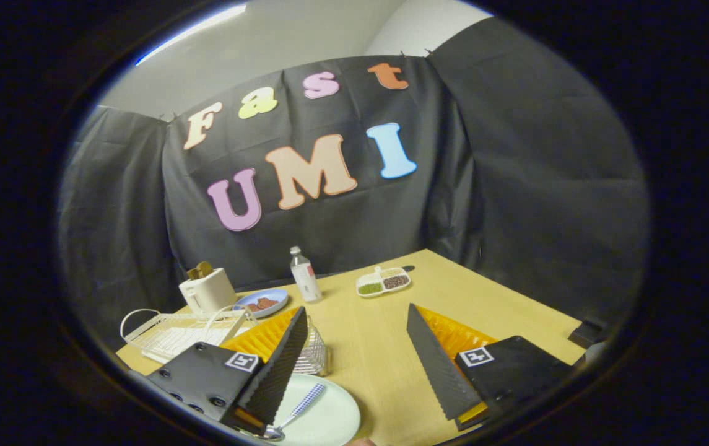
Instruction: Take the plate from the dish rack, then take the spoon from the basket and place it into the plate.
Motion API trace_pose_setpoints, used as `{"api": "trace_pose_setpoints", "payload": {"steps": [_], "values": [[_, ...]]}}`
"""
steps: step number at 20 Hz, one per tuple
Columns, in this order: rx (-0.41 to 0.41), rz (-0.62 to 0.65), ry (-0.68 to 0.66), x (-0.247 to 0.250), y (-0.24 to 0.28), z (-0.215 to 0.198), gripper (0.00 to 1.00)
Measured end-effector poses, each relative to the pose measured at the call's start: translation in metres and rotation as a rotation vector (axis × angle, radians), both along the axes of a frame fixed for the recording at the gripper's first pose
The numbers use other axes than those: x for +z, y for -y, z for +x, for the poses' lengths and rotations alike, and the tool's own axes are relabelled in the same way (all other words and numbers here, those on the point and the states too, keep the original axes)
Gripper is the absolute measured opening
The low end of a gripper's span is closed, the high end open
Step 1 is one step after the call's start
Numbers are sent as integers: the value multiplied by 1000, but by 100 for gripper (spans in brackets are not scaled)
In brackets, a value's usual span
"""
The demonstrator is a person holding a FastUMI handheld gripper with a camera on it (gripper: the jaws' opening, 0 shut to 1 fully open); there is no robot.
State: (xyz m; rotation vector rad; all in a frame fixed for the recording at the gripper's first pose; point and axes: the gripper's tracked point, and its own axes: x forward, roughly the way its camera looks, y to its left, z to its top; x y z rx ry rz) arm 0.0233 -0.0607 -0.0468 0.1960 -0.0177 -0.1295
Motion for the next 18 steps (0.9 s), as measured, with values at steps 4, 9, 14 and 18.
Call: {"api": "trace_pose_setpoints", "payload": {"steps": [4, 9, 14, 18], "values": [[46, -42, 52, 20, -15, -22, 100], [103, -150, 67, 46, -41, -51, 100], [161, -159, 92, 58, -52, -80, 100], [193, -164, 82, 59, -51, -93, 100]]}}
